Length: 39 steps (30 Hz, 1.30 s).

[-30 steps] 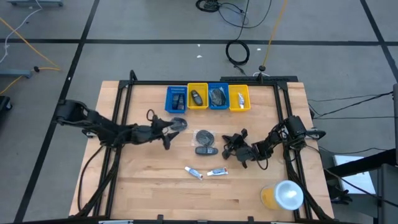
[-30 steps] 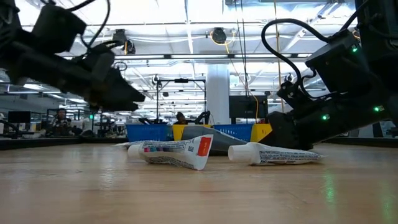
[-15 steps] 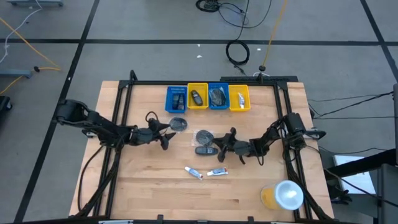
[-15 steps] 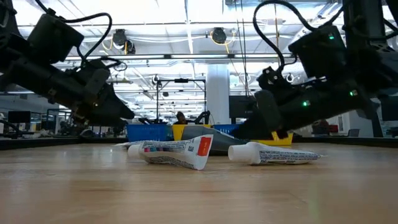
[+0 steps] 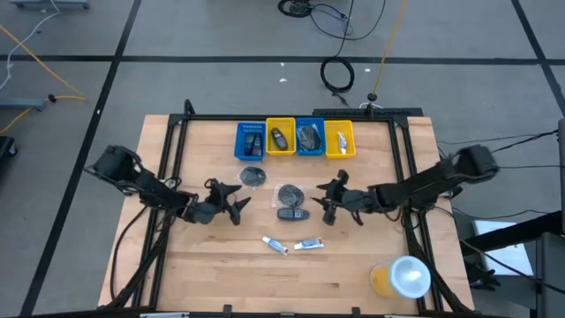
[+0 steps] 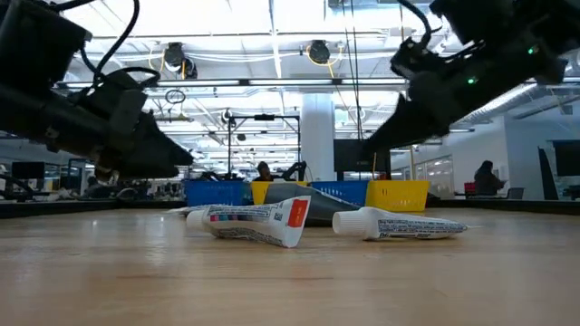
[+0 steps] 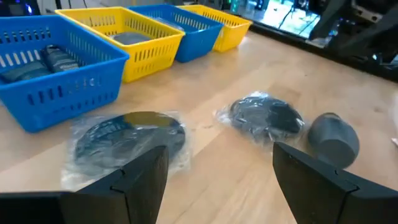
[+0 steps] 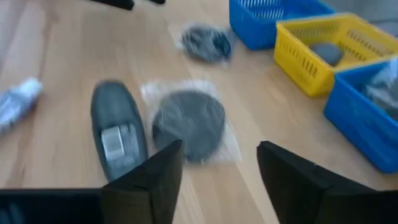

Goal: Pick & Place Travel size toiletries
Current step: Put the black hairbrush into the right blue bin

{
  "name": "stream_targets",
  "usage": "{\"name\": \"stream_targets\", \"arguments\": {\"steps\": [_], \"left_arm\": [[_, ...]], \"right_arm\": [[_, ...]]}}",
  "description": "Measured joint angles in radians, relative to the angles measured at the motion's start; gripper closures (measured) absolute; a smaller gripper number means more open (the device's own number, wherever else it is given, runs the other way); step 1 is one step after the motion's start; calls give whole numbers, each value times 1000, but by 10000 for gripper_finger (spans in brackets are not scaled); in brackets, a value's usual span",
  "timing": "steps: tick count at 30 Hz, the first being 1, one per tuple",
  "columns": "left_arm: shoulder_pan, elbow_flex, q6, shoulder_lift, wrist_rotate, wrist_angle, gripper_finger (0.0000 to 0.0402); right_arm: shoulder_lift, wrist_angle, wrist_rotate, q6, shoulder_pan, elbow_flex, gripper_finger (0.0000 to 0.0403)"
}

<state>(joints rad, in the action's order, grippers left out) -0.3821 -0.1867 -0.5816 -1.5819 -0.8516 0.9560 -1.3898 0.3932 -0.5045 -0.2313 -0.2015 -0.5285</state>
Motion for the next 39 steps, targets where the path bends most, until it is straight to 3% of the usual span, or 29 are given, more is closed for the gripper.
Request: {"name": "stream_targets", "arguments": {"steps": [4, 12, 18, 25, 34, 39], "left_arm": [[9, -43, 2, -95, 7, 5, 117], [84, -142, 135, -166, 204, 5, 117], [142, -223, 238, -166, 328, -78, 117], [251, -310, 149, -166, 389, -275, 117], [388, -362, 163, -193, 570, -304, 117], [409, -409, 165, -281, 587, -298, 117]], "right_arm": [[62, -144, 76, -11, 27, 0, 171], [-53, -52, 272, 123, 91, -3, 140], [-161, -53, 278, 408, 97, -74, 144], [-246, -69, 273, 678, 117, -138, 145], [-333, 9, 273, 923, 143, -157, 152], [-392, 107, 274, 1042, 156, -166, 161]]}}
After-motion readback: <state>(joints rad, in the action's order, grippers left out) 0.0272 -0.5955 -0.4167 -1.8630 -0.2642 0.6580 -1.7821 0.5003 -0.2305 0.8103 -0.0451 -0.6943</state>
